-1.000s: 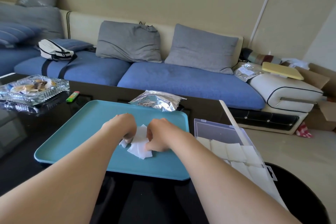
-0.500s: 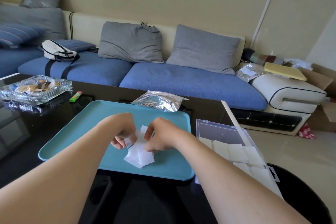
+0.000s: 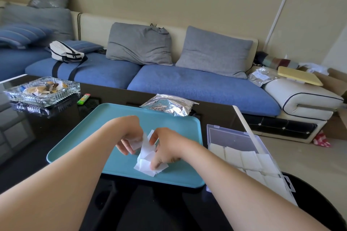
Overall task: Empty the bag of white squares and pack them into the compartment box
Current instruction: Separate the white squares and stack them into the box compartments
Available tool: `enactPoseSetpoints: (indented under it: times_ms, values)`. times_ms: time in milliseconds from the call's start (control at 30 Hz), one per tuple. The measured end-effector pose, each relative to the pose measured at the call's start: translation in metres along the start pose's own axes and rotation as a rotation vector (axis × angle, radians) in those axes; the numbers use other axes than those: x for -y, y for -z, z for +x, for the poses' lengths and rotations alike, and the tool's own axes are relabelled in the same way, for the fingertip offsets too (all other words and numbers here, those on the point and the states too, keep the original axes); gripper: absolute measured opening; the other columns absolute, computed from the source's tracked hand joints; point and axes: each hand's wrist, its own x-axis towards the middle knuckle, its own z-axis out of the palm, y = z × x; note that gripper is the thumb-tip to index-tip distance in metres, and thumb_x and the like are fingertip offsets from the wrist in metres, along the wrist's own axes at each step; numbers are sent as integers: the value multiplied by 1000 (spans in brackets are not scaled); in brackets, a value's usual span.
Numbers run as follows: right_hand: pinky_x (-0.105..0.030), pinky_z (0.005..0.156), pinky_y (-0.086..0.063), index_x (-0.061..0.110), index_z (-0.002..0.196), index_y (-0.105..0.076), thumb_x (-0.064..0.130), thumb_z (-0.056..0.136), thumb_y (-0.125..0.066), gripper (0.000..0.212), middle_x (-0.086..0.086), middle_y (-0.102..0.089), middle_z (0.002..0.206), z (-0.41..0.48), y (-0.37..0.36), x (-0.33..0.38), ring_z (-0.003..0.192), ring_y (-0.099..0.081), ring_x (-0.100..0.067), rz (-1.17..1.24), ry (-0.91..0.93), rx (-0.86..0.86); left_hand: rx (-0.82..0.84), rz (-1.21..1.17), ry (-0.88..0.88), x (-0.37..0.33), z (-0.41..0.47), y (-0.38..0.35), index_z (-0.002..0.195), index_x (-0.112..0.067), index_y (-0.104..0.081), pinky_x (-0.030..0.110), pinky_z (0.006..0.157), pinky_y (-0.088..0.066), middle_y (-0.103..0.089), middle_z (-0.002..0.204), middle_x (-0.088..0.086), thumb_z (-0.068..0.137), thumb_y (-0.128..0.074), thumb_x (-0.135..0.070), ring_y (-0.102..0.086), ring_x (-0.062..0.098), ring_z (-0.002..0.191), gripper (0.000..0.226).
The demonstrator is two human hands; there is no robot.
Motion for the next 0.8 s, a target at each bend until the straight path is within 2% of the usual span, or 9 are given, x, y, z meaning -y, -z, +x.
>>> enactPoseSetpoints:
  times_ms: [67, 167, 200, 300, 433, 533, 667, 800]
  values:
    - [-36, 76, -57, 26, 126, -55, 17, 73, -90, 64, 1, -62, 114, -3, 6, -8, 96, -69, -23, 111, 7, -9, -49, -5, -16, -4, -4, 0, 108, 0, -68, 39, 78, -66, -78, 102, 11, 90, -53, -1, -80, 23, 82, 24]
    - [-35, 79, -56, 29, 121, -58, 9, 71, -90, 62, -2, -63, 108, -2, 15, -22, 85, -64, -20, 369, 37, -39, -189, -104, -74, -10, -8, 1, 96, 4, -73, 33, 66, -65, -77, 75, 12, 88, -48, -4, -78, 29, 69, 28]
    - [-35, 79, -55, 31, 119, -58, 5, 71, -89, 63, -6, -65, 106, -1, 18, -25, 83, -64, -21, 466, 51, -67, -234, -142, -111, -11, -8, 2, 94, 3, -74, 33, 62, -63, -76, 73, 14, 88, -46, -6, -76, 32, 67, 30]
    - [-37, 77, -55, 32, 123, -59, -4, 75, -84, 65, -17, -73, 110, 1, 24, -35, 83, -68, -23, 710, 88, -229, -304, -279, -238, -14, -5, 0, 90, 0, -73, 36, 61, -65, -77, 75, 17, 89, -42, -10, -76, 37, 71, 33]
    - [-32, 68, -55, 32, 121, -61, -7, 80, -77, 59, -11, -75, 104, -1, 30, -44, 79, -67, -20, 896, 95, -425, -148, -478, -373, -26, -7, -7, 103, -3, -75, 42, 78, -66, -80, 87, 15, 102, -42, -8, -79, 26, 87, 34]
    - [-35, 73, -64, 30, 117, -66, -4, 76, -76, 54, -10, -71, 111, -1, 30, -50, 83, -70, -22, 969, 58, -529, -50, -719, -395, -36, -10, -9, 115, -1, -72, 46, 89, -63, -79, 101, 18, 110, -44, -11, -79, 29, 95, 30]
    - [-47, 88, -65, 26, 105, -70, -4, 77, -74, 41, -8, -67, 119, -4, 32, -54, 69, -76, -20, 1044, 13, -598, 9, -920, -396, -47, -18, -12, 114, -3, -71, 50, 97, -59, -79, 104, 16, 111, -44, -13, -77, 32, 99, 29]
    - [-46, 84, -66, 15, 105, -72, -8, 81, -76, 34, -14, -70, 120, -11, 34, -52, 65, -77, -22, 1157, 37, -594, 28, -937, -391, -58, -28, -18, 112, -8, -75, 49, 103, -56, -80, 103, 14, 107, -43, -13, -75, 29, 97, 32]
